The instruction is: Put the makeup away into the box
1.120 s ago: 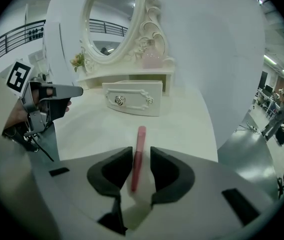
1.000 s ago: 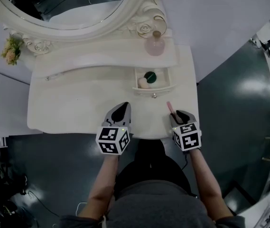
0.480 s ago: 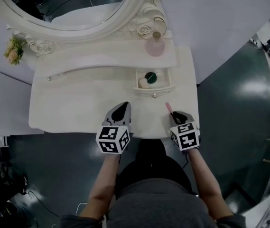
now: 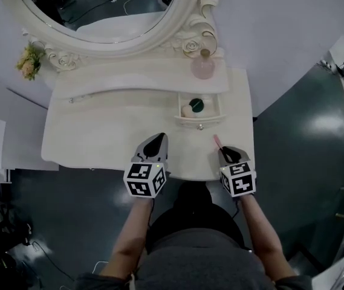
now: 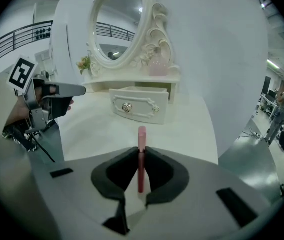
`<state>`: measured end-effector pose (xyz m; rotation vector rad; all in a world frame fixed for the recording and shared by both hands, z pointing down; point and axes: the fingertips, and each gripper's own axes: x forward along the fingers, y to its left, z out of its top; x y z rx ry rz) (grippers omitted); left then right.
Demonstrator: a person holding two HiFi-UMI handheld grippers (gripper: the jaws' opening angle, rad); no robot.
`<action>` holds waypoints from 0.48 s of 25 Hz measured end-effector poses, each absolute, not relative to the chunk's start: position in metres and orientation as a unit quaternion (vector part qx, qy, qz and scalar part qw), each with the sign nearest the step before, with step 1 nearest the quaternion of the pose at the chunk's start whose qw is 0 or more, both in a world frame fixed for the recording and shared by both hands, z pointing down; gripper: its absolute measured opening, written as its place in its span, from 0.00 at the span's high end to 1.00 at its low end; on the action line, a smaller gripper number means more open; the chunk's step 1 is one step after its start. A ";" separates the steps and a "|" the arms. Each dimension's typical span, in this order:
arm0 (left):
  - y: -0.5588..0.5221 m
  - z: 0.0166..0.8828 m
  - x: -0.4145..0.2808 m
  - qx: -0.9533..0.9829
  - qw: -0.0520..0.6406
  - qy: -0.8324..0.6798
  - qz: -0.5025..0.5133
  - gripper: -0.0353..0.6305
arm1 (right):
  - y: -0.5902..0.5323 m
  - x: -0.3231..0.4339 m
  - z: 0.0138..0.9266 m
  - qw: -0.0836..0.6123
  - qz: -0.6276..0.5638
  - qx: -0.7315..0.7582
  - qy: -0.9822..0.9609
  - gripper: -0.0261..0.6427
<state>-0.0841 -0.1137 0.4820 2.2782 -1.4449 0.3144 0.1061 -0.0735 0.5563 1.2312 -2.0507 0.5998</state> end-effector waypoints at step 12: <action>-0.117 0.468 -0.082 0.819 0.196 -0.530 0.104 0.94 | -0.113 0.100 0.473 0.257 0.160 0.469 -0.830 0.89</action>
